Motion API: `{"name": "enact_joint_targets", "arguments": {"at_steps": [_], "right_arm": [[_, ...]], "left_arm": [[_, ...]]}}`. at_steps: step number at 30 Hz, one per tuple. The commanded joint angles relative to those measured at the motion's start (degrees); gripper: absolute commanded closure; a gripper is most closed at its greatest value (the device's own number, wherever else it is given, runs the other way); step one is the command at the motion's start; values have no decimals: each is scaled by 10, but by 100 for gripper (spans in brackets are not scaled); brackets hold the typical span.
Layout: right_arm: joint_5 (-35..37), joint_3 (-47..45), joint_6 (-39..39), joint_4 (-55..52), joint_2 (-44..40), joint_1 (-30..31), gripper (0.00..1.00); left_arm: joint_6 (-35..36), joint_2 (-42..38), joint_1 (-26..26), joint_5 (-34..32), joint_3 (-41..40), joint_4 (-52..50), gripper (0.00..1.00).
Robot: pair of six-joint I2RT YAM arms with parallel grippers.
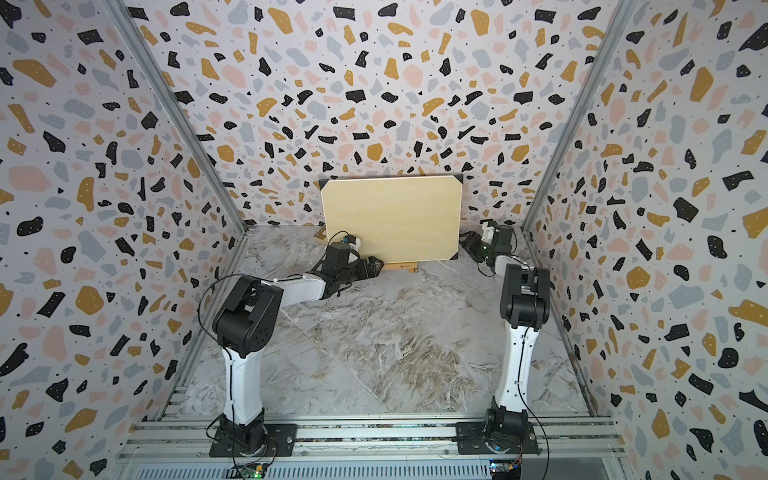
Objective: Assemble the easel
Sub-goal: Adjust the drawing board on the easel, then reset both arms
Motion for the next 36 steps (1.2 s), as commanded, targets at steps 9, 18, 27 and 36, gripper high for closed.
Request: {"name": "enact_joint_targets", "arguments": {"at_steps": [9, 18, 27, 36], "right_arm": [[-1, -30, 7, 24, -42, 29, 27], [14, -64, 21, 40, -71, 2, 28], [110, -169, -19, 13, -198, -23, 28], [272, -375, -77, -30, -441, -5, 28]], "left_arm": [[4, -27, -16, 26, -2, 19, 8], [11, -37, -16, 20, -9, 4, 5], [26, -98, -5, 8, -62, -46, 1], [68, -321, 38, -68, -202, -140, 1]]}}
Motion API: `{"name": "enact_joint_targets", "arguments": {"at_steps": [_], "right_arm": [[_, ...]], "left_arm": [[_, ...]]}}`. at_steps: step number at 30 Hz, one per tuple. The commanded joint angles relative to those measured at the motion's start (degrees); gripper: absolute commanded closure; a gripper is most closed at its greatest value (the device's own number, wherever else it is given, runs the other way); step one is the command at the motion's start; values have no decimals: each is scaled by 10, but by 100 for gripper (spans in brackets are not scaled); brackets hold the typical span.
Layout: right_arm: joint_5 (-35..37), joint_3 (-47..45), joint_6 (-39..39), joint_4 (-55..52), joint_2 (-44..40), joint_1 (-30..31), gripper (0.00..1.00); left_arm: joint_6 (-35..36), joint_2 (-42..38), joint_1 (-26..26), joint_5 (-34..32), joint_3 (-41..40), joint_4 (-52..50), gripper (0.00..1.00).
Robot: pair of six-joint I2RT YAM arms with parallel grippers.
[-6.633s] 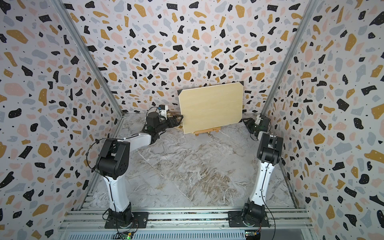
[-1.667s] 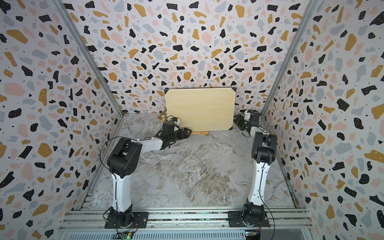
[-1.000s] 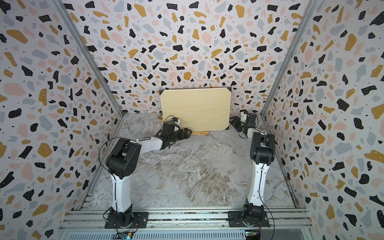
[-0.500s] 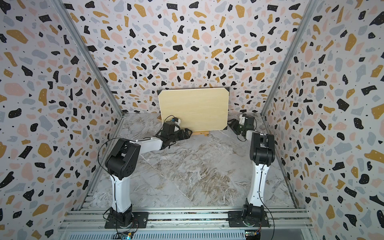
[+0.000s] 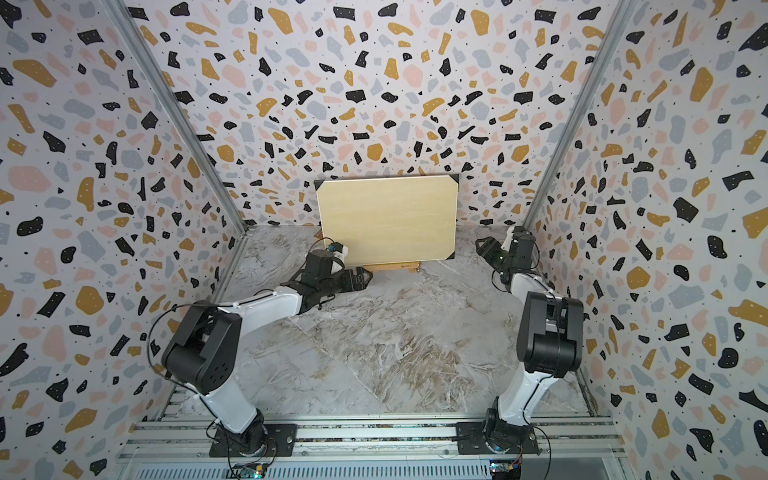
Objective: Assemble the easel
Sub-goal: Reset both arms
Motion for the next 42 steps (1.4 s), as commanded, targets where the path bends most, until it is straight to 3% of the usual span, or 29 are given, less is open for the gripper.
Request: {"name": "enact_joint_targets", "arguments": {"at_steps": [1, 6, 7, 8, 12, 15, 18, 22, 24, 26, 27, 28, 29, 31, 33, 42], "right_arm": [[115, -72, -52, -40, -110, 28, 28], [294, -207, -142, -33, -275, 96, 17], [320, -241, -148, -17, -303, 101, 5], [348, -280, -154, 8, -327, 103, 0], [414, -396, -215, 123, -369, 103, 0], [424, -468, -261, 232, -364, 104, 0], [366, -523, -308, 376, -316, 106, 0], [306, -503, -338, 438, -245, 107, 0], [235, -511, -353, 506, -200, 100, 0], [200, -537, -381, 637, -128, 111, 0], [199, -543, -387, 654, -123, 117, 0], [213, -525, -388, 577, -141, 122, 0], [244, -497, -375, 522, -140, 123, 0], [272, -493, -381, 535, -132, 136, 0], [276, -496, -383, 544, -130, 139, 0], [269, -492, -383, 528, -133, 138, 0]], "left_arm": [[42, -109, 31, -89, -37, -66, 1], [112, -242, 91, -307, -109, -133, 1], [121, -257, 115, -324, -123, -130, 1], [126, -266, 140, -335, -134, -128, 1], [189, -258, 188, -388, -186, -60, 1], [237, -238, 197, -369, -248, 65, 1], [255, -218, 208, -277, -313, 215, 1], [269, -162, 217, -215, -302, 227, 1], [270, -140, 222, -195, -334, 305, 1], [281, -148, 223, -167, -352, 315, 1], [288, -139, 223, -153, -368, 352, 1], [287, -119, 223, -157, -388, 418, 1], [273, -113, 223, -191, -384, 421, 1], [270, -136, 223, -189, -366, 346, 1], [271, -124, 223, -192, -376, 385, 1], [272, -133, 223, -190, -373, 367, 1]]}}
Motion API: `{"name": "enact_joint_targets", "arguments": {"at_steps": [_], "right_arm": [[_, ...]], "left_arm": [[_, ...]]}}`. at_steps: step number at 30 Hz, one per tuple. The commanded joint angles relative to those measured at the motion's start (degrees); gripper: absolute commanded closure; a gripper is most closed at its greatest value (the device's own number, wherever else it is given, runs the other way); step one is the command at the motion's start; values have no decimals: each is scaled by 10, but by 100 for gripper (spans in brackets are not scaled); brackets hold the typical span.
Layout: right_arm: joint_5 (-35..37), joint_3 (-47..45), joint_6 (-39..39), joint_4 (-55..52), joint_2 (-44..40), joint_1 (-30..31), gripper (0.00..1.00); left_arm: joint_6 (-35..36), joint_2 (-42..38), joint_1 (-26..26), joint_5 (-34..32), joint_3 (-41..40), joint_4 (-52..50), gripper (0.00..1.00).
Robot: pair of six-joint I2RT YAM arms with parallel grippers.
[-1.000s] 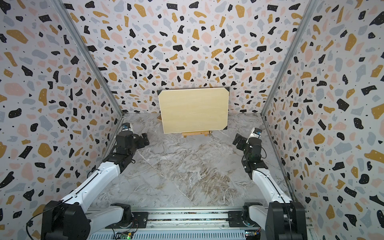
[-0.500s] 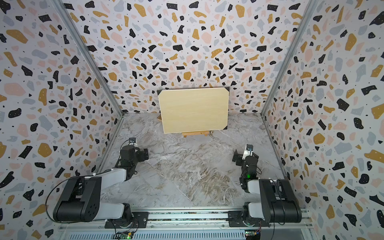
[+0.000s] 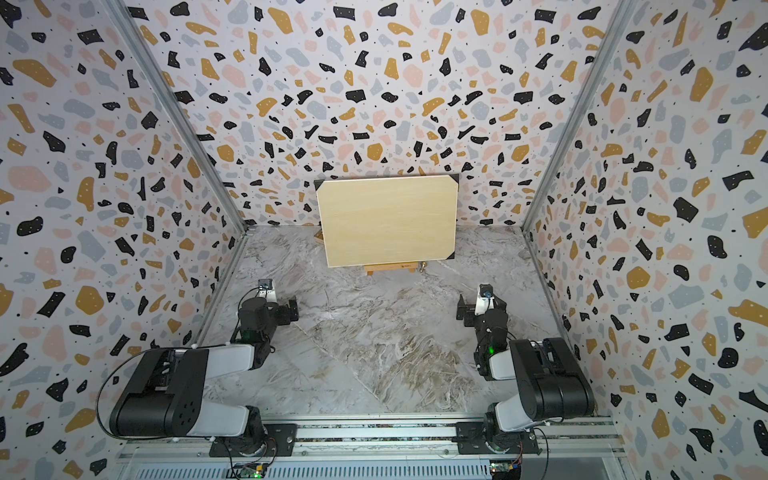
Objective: Assemble the easel
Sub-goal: Reset both arms
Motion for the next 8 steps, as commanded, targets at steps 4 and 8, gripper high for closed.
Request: {"name": "enact_joint_targets", "arguments": {"at_steps": [4, 8], "right_arm": [[-8, 19, -10, 0, 0, 0, 0], [-14, 13, -10, 7, -6, -2, 0]], "left_arm": [[6, -5, 2, 4, 2, 25, 1], [6, -5, 2, 5, 2, 25, 1]]}}
